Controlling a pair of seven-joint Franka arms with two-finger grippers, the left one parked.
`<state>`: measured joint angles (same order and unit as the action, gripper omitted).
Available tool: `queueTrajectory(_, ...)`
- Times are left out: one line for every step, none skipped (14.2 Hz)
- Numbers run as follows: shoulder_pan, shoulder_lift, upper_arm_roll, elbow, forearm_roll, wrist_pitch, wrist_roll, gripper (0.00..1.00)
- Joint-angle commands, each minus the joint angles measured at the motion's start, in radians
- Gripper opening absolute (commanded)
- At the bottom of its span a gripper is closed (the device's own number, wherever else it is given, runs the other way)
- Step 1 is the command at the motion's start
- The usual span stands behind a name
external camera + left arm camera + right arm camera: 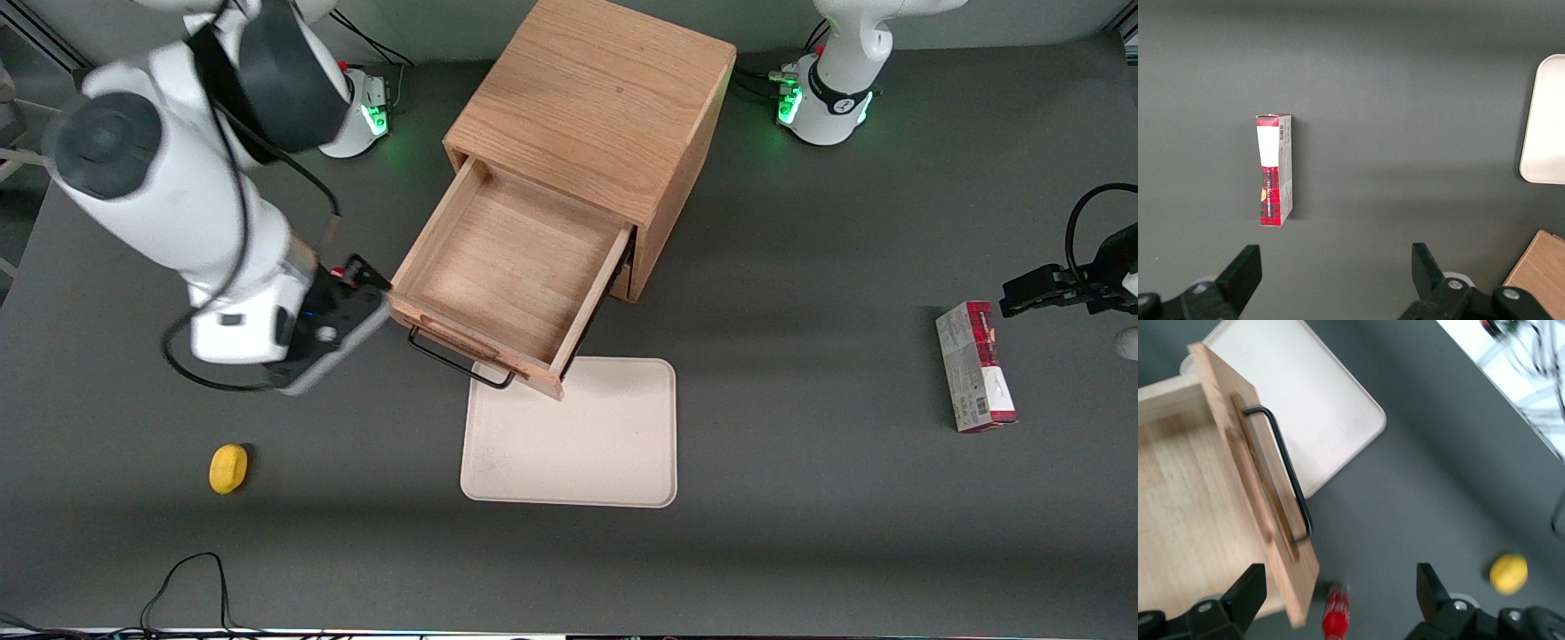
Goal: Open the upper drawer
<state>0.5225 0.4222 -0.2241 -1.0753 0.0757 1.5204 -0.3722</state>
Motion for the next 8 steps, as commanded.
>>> queueTrajectory(0.005,-0.056,-0.076,-0.021,-0.016,-0.049,0.113,1.00)
queueTrajectory(0.002,-0.071,-0.102,-0.043,-0.014,-0.054,0.121,1.00)
queueTrajectory(0.002,-0.086,-0.139,-0.064,-0.013,-0.058,0.130,1.00)
queueTrajectory(-0.001,-0.104,-0.156,-0.084,-0.007,-0.057,0.153,1.00)
queueTrajectory(-0.033,-0.132,-0.152,-0.115,-0.005,-0.055,0.177,1.00)
queueTrajectory(-0.088,-0.172,-0.132,-0.167,-0.002,-0.046,0.186,1.00)
queueTrajectory(-0.154,-0.230,-0.068,-0.243,-0.002,-0.026,0.190,1.00)
queueTrajectory(-0.255,-0.294,0.007,-0.335,-0.002,0.028,0.205,1.00)
